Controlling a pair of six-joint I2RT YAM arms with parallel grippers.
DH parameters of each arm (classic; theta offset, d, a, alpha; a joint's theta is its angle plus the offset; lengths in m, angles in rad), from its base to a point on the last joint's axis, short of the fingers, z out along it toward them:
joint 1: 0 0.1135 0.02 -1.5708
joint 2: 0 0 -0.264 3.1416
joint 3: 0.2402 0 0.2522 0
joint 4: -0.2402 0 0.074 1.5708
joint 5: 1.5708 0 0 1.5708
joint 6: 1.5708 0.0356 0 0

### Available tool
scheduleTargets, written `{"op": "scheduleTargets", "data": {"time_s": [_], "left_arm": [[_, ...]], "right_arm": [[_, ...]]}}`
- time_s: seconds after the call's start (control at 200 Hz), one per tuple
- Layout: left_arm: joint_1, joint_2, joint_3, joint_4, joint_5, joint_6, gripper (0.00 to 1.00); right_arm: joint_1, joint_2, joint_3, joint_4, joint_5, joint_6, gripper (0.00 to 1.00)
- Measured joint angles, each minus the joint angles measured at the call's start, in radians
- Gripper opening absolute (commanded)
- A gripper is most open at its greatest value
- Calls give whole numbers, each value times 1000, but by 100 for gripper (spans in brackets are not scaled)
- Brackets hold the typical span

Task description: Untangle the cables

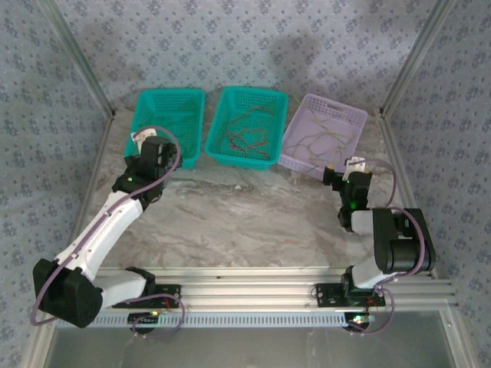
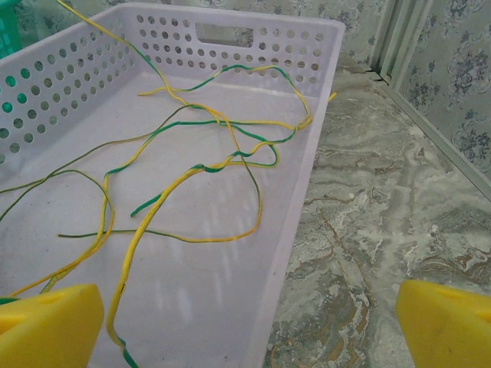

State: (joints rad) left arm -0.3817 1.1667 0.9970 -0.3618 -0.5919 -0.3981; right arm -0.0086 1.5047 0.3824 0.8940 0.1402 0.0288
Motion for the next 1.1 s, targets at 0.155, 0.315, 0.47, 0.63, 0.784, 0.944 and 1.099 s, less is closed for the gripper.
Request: {"op": "scheduleTargets", "data": {"time_s": [0.155,0.315,0.47,0.63,0.784,0.944,1.099], "left_arm": [[0,2,-65,24,0,34,100],[55,-55,-184,61,38,54,100],[115,-106,-245,72,47,49,100],[116,-127,-253,100,64,48,100],[116,-125,-256,124,72,43,100],[116,-125,-256,130,81,38,100],[116,-125,-256,131,84,35,100]], "right_arm": [[0,0,0,0,-2,-1,100],[0,0,0,1,-3,-2,100],[1,-89,-21,-71,-21,-24,100],[2,-337,-1,-280,-29,-26,100],[65,-489,26,-405,-21,-2,100],[67,-440,51,-515,-99,119,100],[58,-336,58,-579,-182,215,100]]}}
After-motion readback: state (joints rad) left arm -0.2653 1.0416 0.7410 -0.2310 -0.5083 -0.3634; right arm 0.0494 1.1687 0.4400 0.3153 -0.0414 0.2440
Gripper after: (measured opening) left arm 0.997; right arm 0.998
